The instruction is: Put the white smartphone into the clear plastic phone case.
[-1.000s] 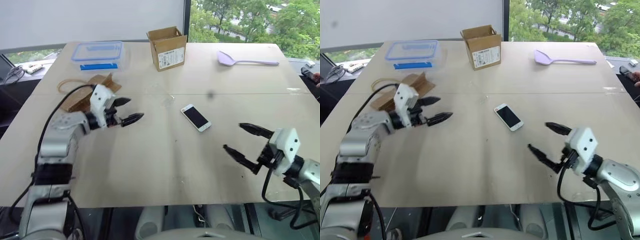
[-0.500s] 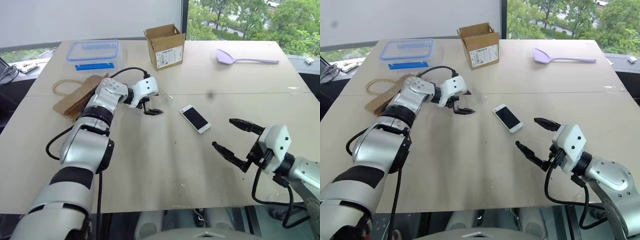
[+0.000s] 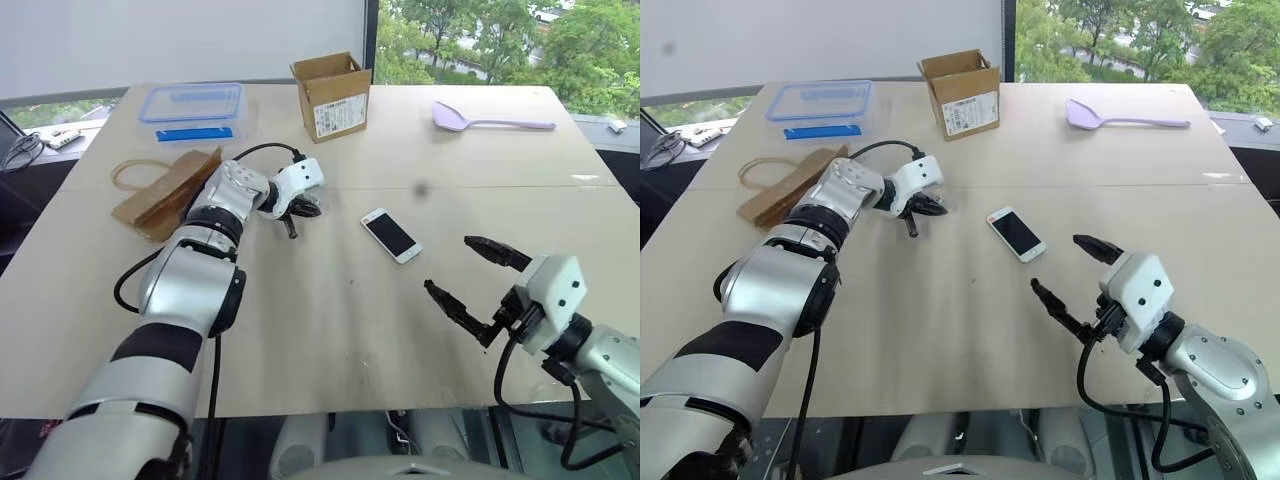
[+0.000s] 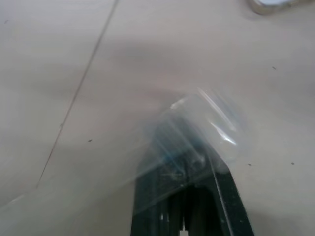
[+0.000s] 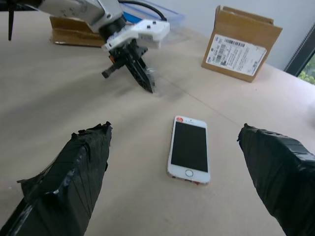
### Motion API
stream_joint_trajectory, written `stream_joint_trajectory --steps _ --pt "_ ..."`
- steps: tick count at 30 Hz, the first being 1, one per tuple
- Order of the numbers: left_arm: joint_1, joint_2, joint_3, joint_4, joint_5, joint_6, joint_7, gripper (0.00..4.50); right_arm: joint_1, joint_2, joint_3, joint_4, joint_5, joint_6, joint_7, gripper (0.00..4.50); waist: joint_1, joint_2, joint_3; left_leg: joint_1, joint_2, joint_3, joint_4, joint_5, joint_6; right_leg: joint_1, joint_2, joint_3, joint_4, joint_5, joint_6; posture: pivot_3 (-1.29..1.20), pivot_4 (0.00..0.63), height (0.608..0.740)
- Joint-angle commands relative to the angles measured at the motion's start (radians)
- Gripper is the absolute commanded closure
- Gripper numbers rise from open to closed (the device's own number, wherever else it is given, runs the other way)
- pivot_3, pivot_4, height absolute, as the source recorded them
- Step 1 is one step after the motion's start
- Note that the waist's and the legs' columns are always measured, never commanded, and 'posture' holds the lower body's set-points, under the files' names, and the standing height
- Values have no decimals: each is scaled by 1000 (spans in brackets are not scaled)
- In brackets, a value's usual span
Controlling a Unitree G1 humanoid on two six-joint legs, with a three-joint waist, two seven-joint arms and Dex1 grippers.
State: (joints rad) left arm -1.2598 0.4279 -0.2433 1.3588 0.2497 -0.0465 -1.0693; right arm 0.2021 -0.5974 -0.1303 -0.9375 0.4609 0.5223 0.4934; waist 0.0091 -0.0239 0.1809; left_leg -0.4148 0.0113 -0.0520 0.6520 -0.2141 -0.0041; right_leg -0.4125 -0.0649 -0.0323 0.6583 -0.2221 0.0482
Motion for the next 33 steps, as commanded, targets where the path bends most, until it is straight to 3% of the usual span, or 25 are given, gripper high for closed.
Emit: stream_joint_trajectory --steps 1,12,22,33 --pt "0 27 36 -2 -14 29 -66 4415 -7 7 5 -50 8 0 -19 0 -1 0 0 0 0 0 0 0 0 0 0 0 0 0 0 0 150 740" --pt "51 132 137 -112 -122 47 -402 4415 -54 10 63 15 -15 -25 7 0 -20 0 0 -1 0 0 -1 0 0 -1 0 0 -1 0 0 0 150 740" --pt "115 126 186 -184 -162 3 -217 4415 -118 14 87 79 -17 -39 39 0 -19 0 0 -1 0 0 -1 0 0 -1 0 0 -1 0 0 0 150 740" --pt "98 99 196 -200 -182 -29 -146 4415 -97 19 84 62 -20 -41 31 0 -20 0 0 -1 0 0 -1 0 0 -1 0 1 0 0 0 0 150 740"
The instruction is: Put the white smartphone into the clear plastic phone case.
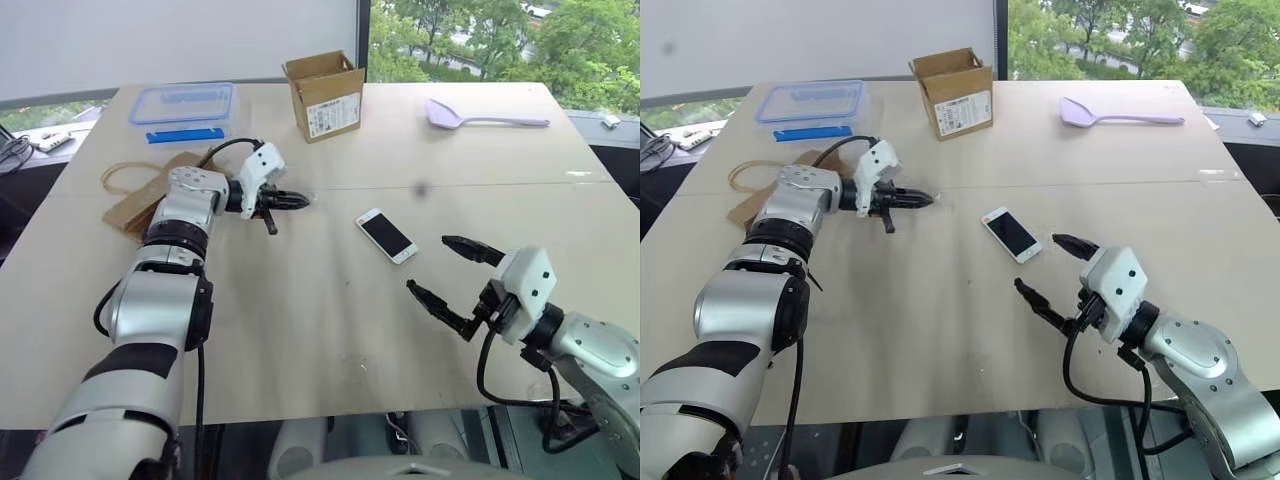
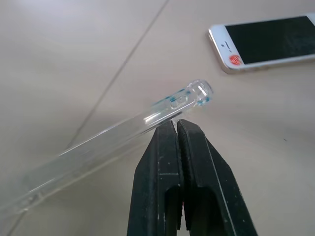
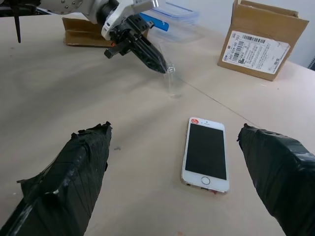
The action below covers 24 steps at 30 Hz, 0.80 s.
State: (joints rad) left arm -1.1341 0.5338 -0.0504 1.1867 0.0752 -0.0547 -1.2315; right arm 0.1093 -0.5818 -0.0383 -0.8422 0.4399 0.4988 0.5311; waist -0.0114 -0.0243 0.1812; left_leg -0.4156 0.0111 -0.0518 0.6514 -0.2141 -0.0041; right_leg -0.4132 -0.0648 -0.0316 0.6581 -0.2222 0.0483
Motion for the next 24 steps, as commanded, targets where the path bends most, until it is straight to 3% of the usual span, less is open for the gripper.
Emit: stream_joint_trajectory --steps 1,4,6,14,24 --pt "-31 -14 -3 -24 -1 -23 17 4415 -5 3 -8 -34 1 -17 -8 0 0 0 0 0 0 0 0 0 0 0 0 0 0 0 0 0 150 740" --pt "-35 -38 -21 -14 18 -59 41 3603 -9 3 -9 -35 1 -14 -11 0 3 0 0 0 0 0 0 0 0 0 0 0 0 0 0 0 150 740" --pt "-41 -51 -34 2 33 -82 68 2774 -10 2 -9 -36 0 -12 -14 0 2 0 0 0 0 0 0 0 0 0 0 0 0 0 0 0 150 740" --pt "-91 -88 -104 87 126 -146 151 2774 3 4 -4 -53 -3 -2 -36 0 0 0 0 0 0 0 0 0 0 0 0 0 0 0 0 0 150 740" --pt "-127 -107 -176 145 234 -83 199 2774 69 -7 -25 -97 -19 0 -64 0 0 0 0 0 0 0 0 0 0 0 0 0 0 0 0 0 150 740"
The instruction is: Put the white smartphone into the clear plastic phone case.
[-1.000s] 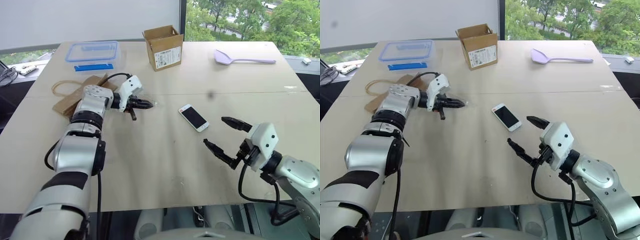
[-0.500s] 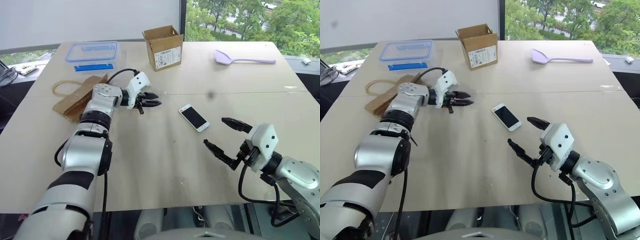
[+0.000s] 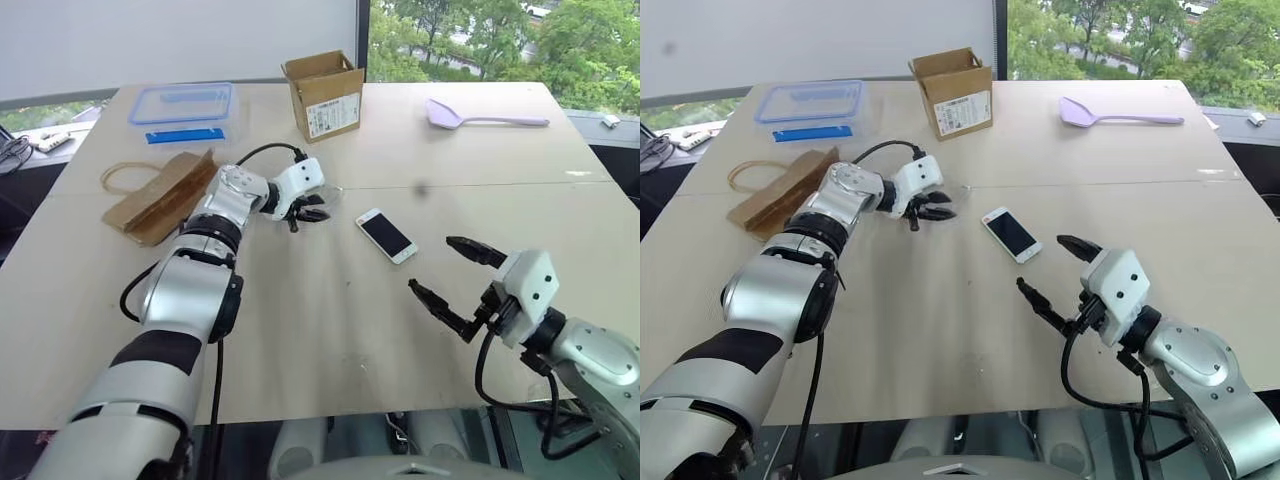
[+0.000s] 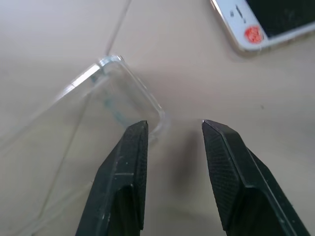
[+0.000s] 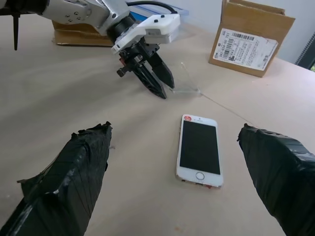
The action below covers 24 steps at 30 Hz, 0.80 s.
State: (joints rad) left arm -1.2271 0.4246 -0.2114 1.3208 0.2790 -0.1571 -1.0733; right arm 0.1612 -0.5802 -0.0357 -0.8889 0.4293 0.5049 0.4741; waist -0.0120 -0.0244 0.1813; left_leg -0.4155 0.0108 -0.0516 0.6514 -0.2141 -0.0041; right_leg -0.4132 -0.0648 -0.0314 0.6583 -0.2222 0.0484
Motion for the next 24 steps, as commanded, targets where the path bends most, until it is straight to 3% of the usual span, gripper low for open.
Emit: stream_joint_trajectory --steps 1,15,18,20,24 --pt "-38 -2 -15 14 34 28 52 2774 23 -11 -29 -52 -12 -8 -8 0 1 0 0 0 0 0 0 0 0 0 0 0 0 0 0 0 150 740" --pt "-42 -47 -44 28 97 14 168 2774 85 -52 -98 -64 -45 -24 17 0 15 0 -1 2 0 0 2 0 0 1 0 0 2 0 0 0 150 740" --pt "-39 -50 -41 29 100 7 181 3561 83 -47 -97 -70 -33 -27 25 0 18 0 -1 2 0 0 2 0 0 1 0 0 3 0 0 0 150 740" --pt "-38 -49 -36 30 97 6 185 4439 81 -47 -94 -70 -30 -33 33 0 18 -1 -1 2 0 0 2 0 0 1 0 0 2 0 0 0 150 740" --pt "-39 -43 -17 27 84 0 187 4479 71 -53 -101 -66 -16 -42 57 0 17 0 -1 1 0 0 2 0 0 1 0 0 2 0 0 0 150 740"
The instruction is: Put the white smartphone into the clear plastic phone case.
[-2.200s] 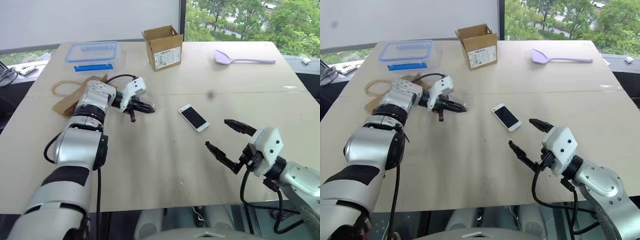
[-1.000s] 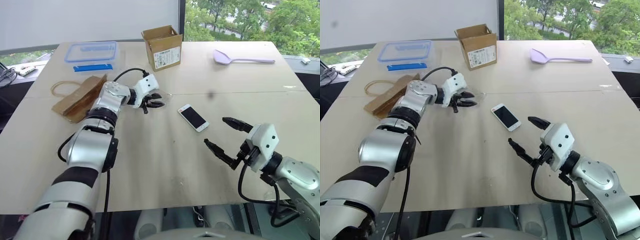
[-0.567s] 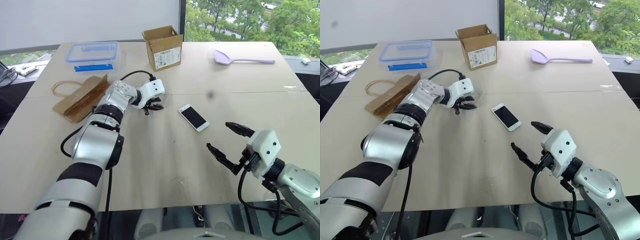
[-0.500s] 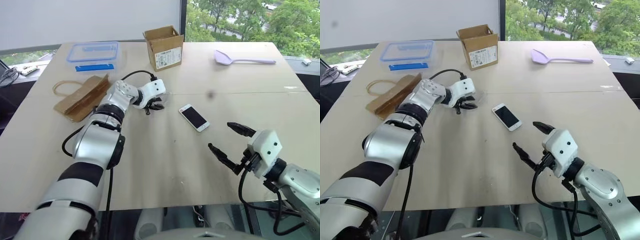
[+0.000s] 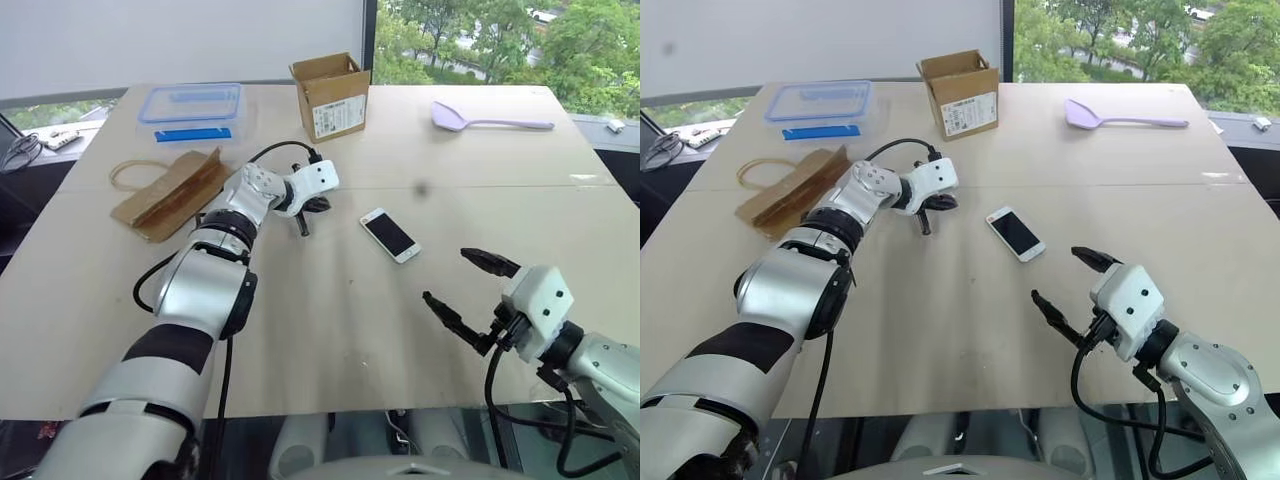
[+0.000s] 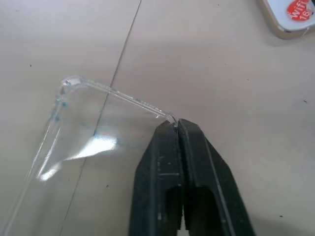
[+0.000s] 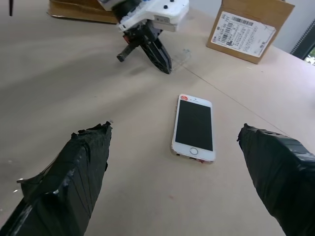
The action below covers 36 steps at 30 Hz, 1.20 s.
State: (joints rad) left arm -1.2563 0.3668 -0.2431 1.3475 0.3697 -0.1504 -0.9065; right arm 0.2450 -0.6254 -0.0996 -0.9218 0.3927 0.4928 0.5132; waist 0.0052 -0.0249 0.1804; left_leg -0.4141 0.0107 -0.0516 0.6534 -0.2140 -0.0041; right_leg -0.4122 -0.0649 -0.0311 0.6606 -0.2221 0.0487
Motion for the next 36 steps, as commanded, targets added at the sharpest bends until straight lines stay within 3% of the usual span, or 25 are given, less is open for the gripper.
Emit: stream_joint_trajectory --steps 1,5,10,19,32,36 --pt "-10 17 22 -1 -13 -7 15 4479 -17 -9 -40 -30 24 -31 23 0 0 0 0 0 0 0 0 0 0 0 0 0 0 0 0 0 150 740" --pt "-13 27 42 -5 -31 -10 -4 4479 -73 -23 -52 16 67 -13 62 0 -3 0 0 0 0 0 0 0 0 0 0 0 0 0 0 0 150 740" --pt "-13 28 55 -8 -39 -8 -21 4479 -256 -99 -105 177 188 62 156 0 -12 -1 1 -1 0 0 0 0 0 0 0 0 -1 0 0 0 150 740" --pt "-20 36 74 -11 -55 -3 -59 4479 -558 -261 -93 523 228 24 450 0 -16 -1 1 -2 0 0 -1 0 0 -1 0 0 -1 0 0 0 150 740" --pt "-12 133 122 -69 -145 110 -313 4479 -589 -219 -75 537 208 10 448 0 -20 -1 2 -2 0 1 -2 0 0 -1 0 0 -1 0 0 0 150 740" --pt "45 182 126 -209 -198 213 -476 4479 -582 -219 -76 492 221 30 438 0 -19 0 2 -2 0 1 -2 0 0 -1 0 1 -1 0 0 0 150 740"
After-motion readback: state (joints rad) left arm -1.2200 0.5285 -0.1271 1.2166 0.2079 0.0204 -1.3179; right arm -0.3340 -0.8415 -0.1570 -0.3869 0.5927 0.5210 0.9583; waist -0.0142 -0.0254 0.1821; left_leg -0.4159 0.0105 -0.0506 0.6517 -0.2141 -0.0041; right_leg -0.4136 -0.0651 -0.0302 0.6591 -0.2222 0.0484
